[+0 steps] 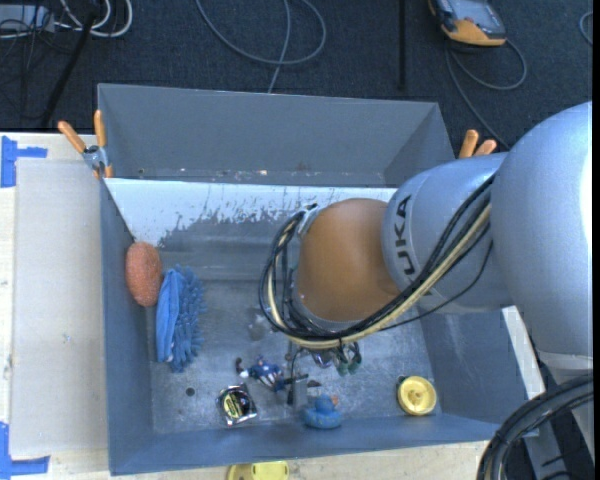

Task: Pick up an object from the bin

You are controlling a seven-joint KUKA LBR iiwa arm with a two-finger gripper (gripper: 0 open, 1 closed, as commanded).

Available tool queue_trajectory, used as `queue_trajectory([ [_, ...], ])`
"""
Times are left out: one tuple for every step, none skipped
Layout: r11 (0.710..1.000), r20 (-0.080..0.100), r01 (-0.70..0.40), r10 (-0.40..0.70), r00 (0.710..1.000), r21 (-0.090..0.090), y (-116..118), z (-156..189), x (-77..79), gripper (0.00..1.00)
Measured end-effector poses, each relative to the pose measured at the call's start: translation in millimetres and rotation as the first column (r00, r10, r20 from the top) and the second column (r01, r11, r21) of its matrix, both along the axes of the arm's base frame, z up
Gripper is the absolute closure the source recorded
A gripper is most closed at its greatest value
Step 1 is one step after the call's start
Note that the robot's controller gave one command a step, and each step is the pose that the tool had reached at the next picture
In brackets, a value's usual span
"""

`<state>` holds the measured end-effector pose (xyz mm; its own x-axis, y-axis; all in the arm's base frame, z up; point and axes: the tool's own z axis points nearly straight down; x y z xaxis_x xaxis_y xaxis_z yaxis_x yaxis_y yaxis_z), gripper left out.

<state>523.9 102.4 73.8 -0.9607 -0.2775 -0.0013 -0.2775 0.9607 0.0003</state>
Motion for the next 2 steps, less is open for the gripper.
queue_trajectory([
  [0.998,-0.002,-0.059,0.059,0.998,-0.001,-11.9,-3.9,-36.1,1.00],
  [0.998,-0.002,-0.057,0.057,0.998,0.000,-11.9,-3.9,-36.1,1.00],
])
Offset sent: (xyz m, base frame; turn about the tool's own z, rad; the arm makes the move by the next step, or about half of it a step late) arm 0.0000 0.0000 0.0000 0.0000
